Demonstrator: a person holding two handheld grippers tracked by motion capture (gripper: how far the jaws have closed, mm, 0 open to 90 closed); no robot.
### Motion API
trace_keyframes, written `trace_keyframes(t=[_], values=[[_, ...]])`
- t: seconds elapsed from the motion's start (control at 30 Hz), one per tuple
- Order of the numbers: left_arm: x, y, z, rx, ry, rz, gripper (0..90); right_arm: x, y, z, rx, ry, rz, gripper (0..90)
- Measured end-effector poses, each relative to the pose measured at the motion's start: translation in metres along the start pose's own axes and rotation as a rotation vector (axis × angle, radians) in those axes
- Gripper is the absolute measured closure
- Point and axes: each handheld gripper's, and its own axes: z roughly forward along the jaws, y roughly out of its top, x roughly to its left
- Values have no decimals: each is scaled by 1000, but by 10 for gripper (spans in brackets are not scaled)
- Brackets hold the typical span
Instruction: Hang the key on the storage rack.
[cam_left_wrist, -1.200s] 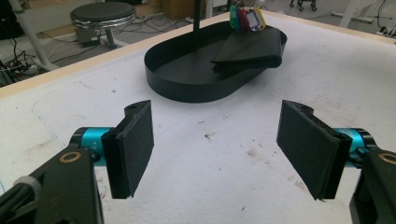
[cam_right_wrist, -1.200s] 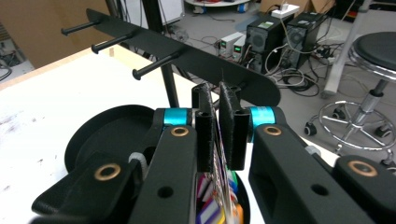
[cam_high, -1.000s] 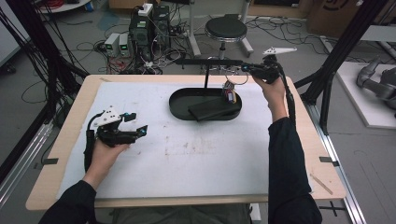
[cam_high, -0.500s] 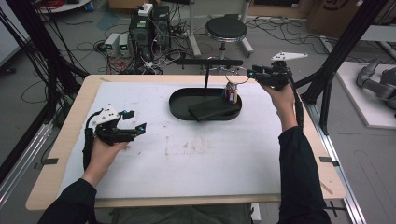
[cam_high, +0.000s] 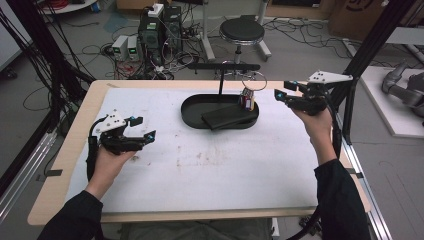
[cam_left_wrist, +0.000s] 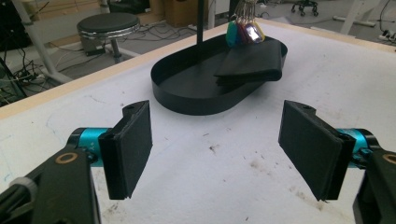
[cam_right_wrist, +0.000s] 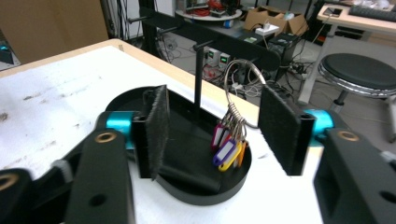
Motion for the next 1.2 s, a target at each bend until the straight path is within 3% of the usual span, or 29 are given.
trace_keyframes(t=[0.17,0.4,0.6,0.73,1.0,1.2], values=[[-3,-1,-4,-7,-6,2,257,18,-20,-16,-47,8,7,429],[-8,-4,-9,-4,-4,4,257,36,-43,-30,-63,7,17,404],[-12,-11,-16,-17,7,-6,256,47,-62,-35,-86,-15,43,363],[-10,-16,-22,-20,26,-14,256,58,-84,-34,-112,-48,61,334],[-9,-17,-26,-30,37,-14,255,65,-114,-27,-85,-111,100,303],[-10,-22,-22,-15,37,-10,253,61,-120,-24,-65,-130,119,281]])
